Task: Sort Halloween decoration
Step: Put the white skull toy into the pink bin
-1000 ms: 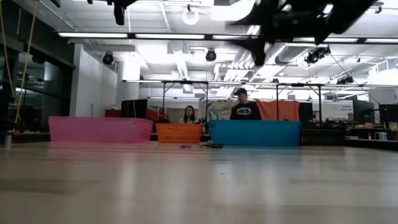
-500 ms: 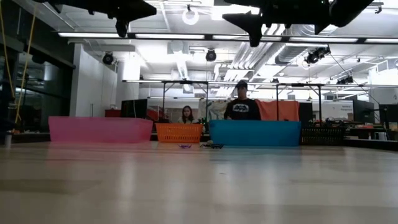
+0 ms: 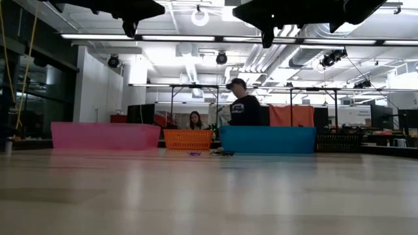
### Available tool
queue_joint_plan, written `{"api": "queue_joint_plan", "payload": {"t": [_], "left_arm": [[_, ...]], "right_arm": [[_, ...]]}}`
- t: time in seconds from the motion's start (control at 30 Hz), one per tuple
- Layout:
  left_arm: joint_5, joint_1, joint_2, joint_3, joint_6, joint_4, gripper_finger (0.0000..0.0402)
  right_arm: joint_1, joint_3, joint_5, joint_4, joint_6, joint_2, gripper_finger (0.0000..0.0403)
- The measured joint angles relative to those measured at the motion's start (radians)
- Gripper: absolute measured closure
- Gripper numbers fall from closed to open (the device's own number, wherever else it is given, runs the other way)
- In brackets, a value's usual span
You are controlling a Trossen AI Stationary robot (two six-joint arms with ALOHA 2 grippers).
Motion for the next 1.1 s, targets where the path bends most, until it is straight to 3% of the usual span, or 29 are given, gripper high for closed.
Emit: {"api": "queue_joint_plan", "payload": {"t": [0.47, 0.63, 0.83, 1.1], "left_arm": [[0.000, -0.001, 0.037, 0.000, -0.021, 0.009, 0.0401], [0.000, 0.002, 0.017, 0.000, -0.021, 0.047, 0.0401], [-0.001, 0.003, 0.018, 0.000, -0.030, 0.044, 0.0401], [-0.001, 0.003, 0.018, 0.000, -0.074, 0.023, 0.0401]], "right_arm": [[0.000, 0.006, 0.014, -0.047, 0.121, 0.000, 0.0392], [-0.020, 0.178, 0.132, -0.366, 0.151, 0.056, 0.0391], [-0.058, 0.475, 0.223, -0.786, 0.133, 0.260, 0.0391], [-0.061, 0.708, 0.221, -1.031, 0.246, 0.544, 0.0373]]}}
